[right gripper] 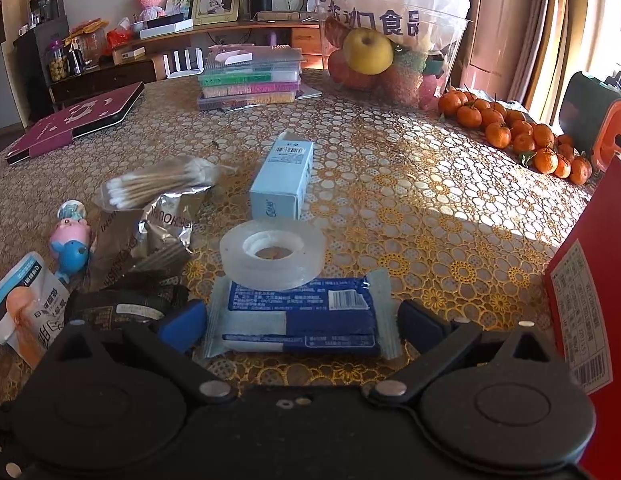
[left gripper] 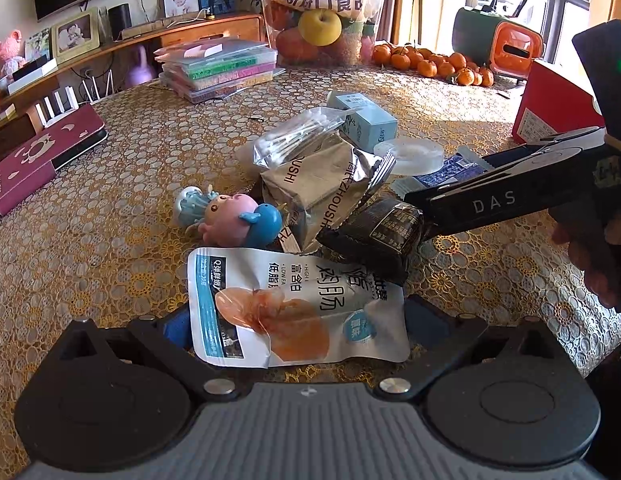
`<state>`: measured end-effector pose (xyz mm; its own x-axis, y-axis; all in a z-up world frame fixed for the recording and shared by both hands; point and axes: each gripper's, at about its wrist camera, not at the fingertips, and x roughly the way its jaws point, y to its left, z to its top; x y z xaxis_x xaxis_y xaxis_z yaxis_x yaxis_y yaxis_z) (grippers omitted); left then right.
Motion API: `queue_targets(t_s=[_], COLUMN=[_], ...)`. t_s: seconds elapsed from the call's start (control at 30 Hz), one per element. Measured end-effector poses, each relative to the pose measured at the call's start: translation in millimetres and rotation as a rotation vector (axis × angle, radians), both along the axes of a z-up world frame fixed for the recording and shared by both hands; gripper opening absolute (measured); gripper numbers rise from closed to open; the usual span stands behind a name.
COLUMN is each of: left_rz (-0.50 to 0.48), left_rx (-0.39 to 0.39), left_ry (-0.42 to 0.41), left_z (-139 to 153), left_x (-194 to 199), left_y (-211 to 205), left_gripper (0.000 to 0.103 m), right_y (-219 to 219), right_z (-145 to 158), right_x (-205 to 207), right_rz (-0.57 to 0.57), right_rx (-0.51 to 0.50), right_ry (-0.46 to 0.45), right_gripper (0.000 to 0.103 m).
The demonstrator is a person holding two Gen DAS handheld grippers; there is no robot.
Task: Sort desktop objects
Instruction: 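Grasp the sausage pouch with the left gripper while the right gripper grasps the blue-white pack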
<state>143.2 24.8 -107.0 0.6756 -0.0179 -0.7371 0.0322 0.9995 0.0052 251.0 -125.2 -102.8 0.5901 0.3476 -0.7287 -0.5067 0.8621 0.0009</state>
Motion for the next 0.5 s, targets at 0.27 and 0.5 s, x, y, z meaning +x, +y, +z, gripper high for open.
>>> queue_targets(t_s=[0.27, 0.5], left_rz=[0.002, 0.022], left_rx=[-0.007, -0.038], left_ry=[-0.006, -0.013], left_z=[1, 5], left_x=[-2, -6], left_y=[2, 8], left_gripper=[0.102, 0.099], right_y=[-4, -12], right_z=[4, 8], right_x=[-2, -5], right_rz=[0.006, -0.02], right_rx=[0.016, 0.031], right_ry=[-0.002, 0.008], right_gripper=[0.085, 0.081])
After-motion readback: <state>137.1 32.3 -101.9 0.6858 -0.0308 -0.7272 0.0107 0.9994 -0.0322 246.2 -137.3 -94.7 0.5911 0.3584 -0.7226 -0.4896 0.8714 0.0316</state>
